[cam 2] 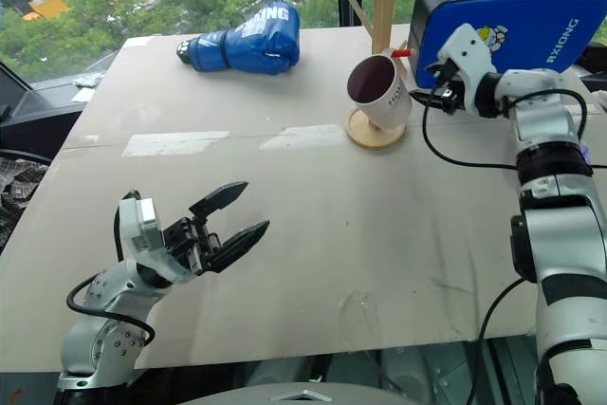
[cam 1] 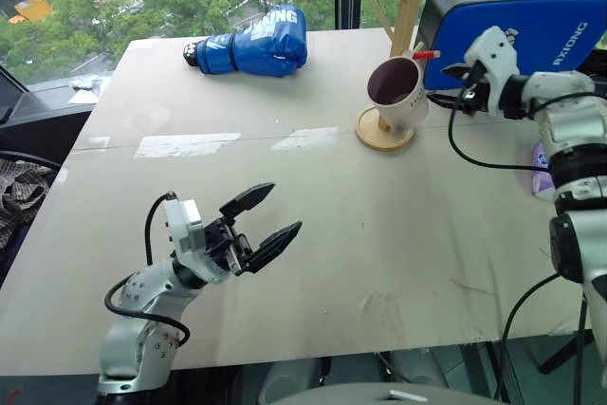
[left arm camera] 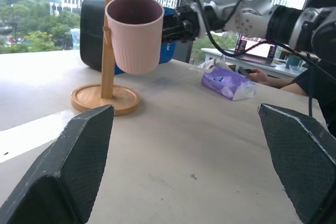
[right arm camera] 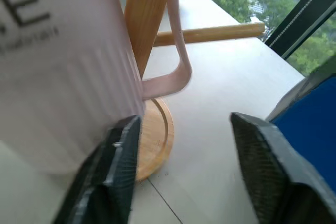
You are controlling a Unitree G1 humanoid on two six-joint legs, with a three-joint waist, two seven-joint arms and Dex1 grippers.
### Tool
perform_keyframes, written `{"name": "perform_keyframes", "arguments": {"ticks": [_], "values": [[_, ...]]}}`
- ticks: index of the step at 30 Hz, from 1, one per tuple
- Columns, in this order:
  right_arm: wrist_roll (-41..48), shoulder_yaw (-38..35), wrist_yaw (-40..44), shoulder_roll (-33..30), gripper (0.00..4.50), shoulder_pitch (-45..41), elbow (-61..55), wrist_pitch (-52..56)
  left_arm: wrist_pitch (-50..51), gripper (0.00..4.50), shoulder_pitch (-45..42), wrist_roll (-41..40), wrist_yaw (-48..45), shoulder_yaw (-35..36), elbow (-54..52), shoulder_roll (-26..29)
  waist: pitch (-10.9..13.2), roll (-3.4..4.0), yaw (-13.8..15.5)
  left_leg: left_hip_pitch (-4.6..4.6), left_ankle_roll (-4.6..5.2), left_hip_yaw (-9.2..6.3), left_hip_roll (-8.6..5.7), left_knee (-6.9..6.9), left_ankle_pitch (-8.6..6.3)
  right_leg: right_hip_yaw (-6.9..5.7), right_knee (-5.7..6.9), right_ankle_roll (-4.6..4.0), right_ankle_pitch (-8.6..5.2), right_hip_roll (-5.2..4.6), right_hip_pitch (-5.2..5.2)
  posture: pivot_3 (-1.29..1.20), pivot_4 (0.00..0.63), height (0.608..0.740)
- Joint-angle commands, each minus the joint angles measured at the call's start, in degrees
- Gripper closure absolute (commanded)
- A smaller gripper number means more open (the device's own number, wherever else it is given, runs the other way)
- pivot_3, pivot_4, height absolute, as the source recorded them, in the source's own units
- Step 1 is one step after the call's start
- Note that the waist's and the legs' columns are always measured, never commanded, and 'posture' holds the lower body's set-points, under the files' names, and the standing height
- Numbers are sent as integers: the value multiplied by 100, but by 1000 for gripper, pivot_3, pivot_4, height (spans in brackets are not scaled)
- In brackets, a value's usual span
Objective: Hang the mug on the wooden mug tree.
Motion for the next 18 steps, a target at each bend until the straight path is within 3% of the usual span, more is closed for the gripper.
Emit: {"name": "perform_keyframes", "arguments": {"ticks": [1, 4, 10, 13, 18], "values": [[519, -675, -3, -395, 1440, 844, -1365, 283, 63, 0, -44, -168, 141, 94, -256, 44, 0, 1, -8, -15, 0, -1, 0, 3, 0, -1, 2, 0, 1, -1, -15, 0, 150, 740], [971, -1333, -233, -603, 1440, 2221, -2742, 780, 69, 0, -86, -155, 172, 120, -130, 37, 0, 5, -63, -10, -1, 18, -1, 3, 1, 18, 12, -2, 3, 1, -22, 0, 150, 740], [1678, -2628, -742, -548, 1440, 5228, -5271, 1713, -14, 0, -142, 58, 206, 150, 90, 120, -9, 8, 116, -14, -2, 10, -2, 5, 0, 3, 14, -1, 3, -3, -18, 0, 150, 740], [1866, -2956, -993, -313, 1440, 6111, -5978, 1781, -173, 0, -240, -80, 45, 194, 159, 50, -17, 16, 115, 2, -1, 19, -1, 8, 0, 15, 17, -5, 7, 0, -9, 0, 150, 740], [2075, -3164, -1362, 52, 1440, 6757, -6562, 1829, -471, 0, -209, -34, -222, 224, 425, -42, -21, 11, 118, 49, -2, 20, 3, 5, -1, 13, 15, -4, 11, 4, 36, 0, 150, 740]]}}
